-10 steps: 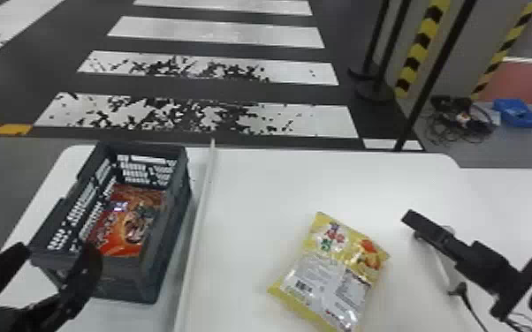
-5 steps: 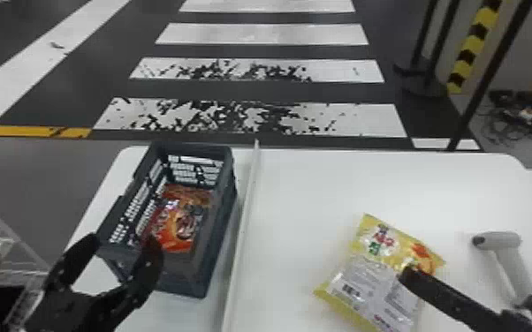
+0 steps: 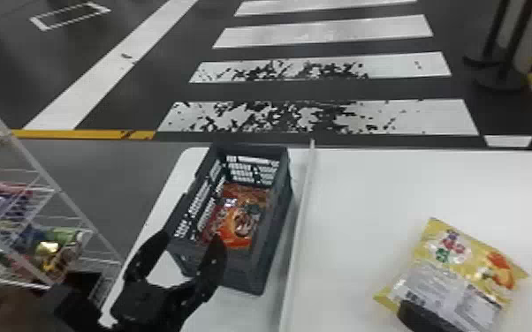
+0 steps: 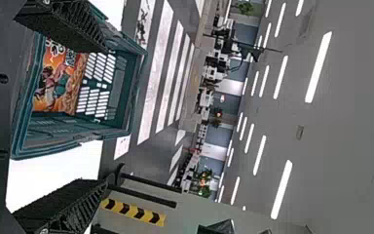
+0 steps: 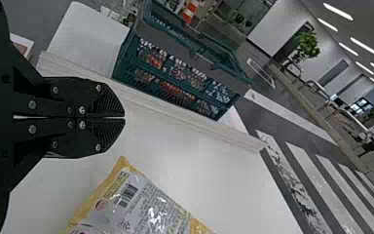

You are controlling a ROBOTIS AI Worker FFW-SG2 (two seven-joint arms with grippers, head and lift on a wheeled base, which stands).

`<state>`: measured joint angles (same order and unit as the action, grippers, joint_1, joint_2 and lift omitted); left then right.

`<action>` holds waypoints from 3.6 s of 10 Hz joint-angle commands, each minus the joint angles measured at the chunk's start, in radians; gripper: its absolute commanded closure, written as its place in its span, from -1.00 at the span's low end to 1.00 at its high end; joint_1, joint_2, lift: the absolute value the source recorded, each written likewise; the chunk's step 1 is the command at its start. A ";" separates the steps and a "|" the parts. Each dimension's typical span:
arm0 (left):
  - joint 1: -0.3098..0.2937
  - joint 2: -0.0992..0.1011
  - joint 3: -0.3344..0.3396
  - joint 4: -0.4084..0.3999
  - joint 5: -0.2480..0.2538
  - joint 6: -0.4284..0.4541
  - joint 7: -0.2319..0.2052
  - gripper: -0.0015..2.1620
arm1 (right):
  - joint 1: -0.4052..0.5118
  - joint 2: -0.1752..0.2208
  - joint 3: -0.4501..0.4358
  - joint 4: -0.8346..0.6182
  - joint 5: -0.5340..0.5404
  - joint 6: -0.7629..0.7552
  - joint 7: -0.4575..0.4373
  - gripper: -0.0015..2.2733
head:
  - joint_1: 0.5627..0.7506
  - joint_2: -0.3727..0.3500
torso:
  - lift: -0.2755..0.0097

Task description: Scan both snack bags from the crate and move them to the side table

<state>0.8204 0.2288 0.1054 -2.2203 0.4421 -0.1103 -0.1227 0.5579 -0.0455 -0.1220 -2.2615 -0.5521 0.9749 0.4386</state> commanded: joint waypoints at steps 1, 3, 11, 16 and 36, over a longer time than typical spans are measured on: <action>-0.012 0.000 -0.004 0.011 0.000 -0.004 0.002 -0.97 | -0.052 0.003 0.087 0.102 0.061 -0.067 -0.001 0.95 | 0.41 0.76 | 0.26; -0.017 0.000 -0.003 0.019 -0.002 -0.004 0.003 -0.97 | -0.102 0.003 0.116 0.209 0.089 -0.123 0.000 0.95 | 0.41 0.89 | 0.26; -0.041 0.000 -0.018 0.018 -0.008 -0.004 0.009 -0.97 | -0.110 -0.011 0.024 0.330 0.090 -0.159 -0.001 0.95 | 0.41 0.68 | 0.26; -0.060 0.001 -0.026 0.019 -0.008 0.002 0.011 -0.97 | -0.102 -0.024 -0.039 0.320 0.069 -0.147 -0.003 0.95 | 0.41 0.50 | 0.26; -0.076 0.009 -0.029 0.102 -0.005 -0.028 0.005 -0.97 | -0.280 -0.340 -0.262 0.502 0.233 -0.307 -0.001 -1.00 | 0.41 -0.57 | 0.26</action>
<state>0.7441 0.2373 0.0766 -2.1216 0.4363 -0.1382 -0.1181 0.2965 -0.3713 -0.4021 -1.8103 -0.3389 0.7160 0.4372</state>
